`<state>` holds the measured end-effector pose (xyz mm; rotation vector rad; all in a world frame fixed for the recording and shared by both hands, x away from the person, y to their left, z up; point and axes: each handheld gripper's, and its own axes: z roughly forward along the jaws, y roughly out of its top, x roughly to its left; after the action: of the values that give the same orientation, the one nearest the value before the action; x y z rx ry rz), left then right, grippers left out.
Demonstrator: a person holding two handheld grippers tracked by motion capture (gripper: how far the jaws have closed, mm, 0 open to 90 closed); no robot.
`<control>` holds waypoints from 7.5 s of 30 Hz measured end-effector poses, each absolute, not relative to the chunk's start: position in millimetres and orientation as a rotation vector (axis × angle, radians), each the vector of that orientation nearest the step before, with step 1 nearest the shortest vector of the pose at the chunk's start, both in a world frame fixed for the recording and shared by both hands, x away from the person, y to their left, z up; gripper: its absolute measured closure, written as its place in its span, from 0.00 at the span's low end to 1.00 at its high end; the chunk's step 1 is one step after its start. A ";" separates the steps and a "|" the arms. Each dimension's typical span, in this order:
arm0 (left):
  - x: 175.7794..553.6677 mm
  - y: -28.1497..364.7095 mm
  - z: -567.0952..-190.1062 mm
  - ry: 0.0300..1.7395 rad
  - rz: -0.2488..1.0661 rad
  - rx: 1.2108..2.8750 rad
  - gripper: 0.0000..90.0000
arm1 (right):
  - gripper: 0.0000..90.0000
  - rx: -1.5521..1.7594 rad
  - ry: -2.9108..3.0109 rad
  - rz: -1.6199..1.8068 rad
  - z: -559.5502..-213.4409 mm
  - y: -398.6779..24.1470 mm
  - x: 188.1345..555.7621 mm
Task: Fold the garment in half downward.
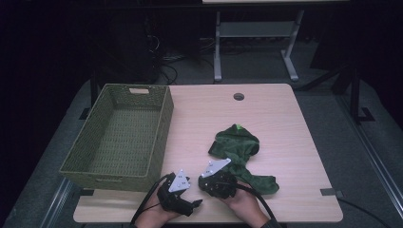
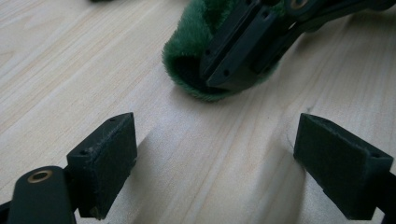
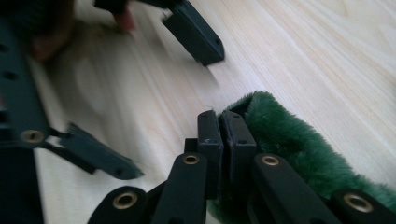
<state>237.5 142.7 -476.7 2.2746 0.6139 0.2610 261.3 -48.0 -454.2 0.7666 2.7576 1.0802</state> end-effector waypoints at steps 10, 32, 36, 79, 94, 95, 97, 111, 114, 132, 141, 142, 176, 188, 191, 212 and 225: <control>237.0 142.4 -476.9 0.620 0.257 2.270 0.14 | 0.96 0.775 2.727 1.198 -437.8 -61.9 259.9; 237.1 142.4 -476.7 0.620 0.256 2.272 0.14 | 0.95 0.875 2.577 1.319 -411.4 -118.0 263.2; 237.0 142.4 -476.9 0.620 0.257 2.271 0.14 | 0.94 0.899 2.561 1.318 -411.6 -128.6 262.8; 237.4 142.6 -476.7 0.617 0.259 2.274 0.14 | 1.00 1.020 2.469 1.220 -402.6 -173.2 275.3; 237.1 142.6 -476.7 0.618 0.255 2.275 0.14 | 1.00 1.072 2.592 0.993 -454.0 -153.8 292.1; 237.1 142.6 -476.7 0.618 0.255 2.275 0.14 | 1.00 1.066 2.592 0.991 -455.6 -152.4 292.1; 237.1 142.6 -476.6 0.618 0.255 2.276 0.14 | 1.00 1.072 2.594 0.988 -456.1 -152.3 292.2; 237.1 142.6 -476.7 0.618 0.256 2.274 0.14 | 0.83 1.097 2.477 1.103 -432.0 -209.3 272.8; 237.1 142.6 -476.8 0.618 0.256 2.273 0.14 | 0.80 1.115 2.466 1.099 -432.3 -227.1 265.0; 237.1 142.6 -476.6 0.618 0.256 2.276 0.14 | 0.75 1.195 2.522 1.105 -452.9 -280.1 214.9; 237.1 142.6 -476.6 0.618 0.256 2.276 0.14 | 0.76 1.198 2.581 1.104 -462.8 -276.7 221.4; 237.1 142.6 -476.6 0.618 0.256 2.276 0.14 | 0.78 1.202 2.585 1.098 -462.7 -275.7 221.5; 236.9 141.1 -476.8 0.627 0.258 2.271 0.14 | 0.95 0.907 2.552 1.248 -406.3 -249.3 235.3; 237.0 141.0 -476.7 0.629 0.258 2.270 0.14 | 0.95 0.782 2.574 1.284 -390.4 -223.8 245.2; 237.0 141.0 -476.8 0.629 0.259 2.270 0.14 | 0.95 0.753 2.585 1.292 -388.9 -216.2 249.1; 237.1 141.1 -476.7 0.627 0.261 2.271 0.14 | 0.88 0.667 2.672 1.324 -400.2 -159.1 281.5; 237.2 141.2 -476.8 0.625 0.263 2.272 0.14 | 1.00 0.821 2.609 1.265 -411.8 -164.0 300.5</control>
<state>237.2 141.2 -476.8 2.2721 0.6254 0.2630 300.5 -164.0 -411.8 0.8206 2.6089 1.2654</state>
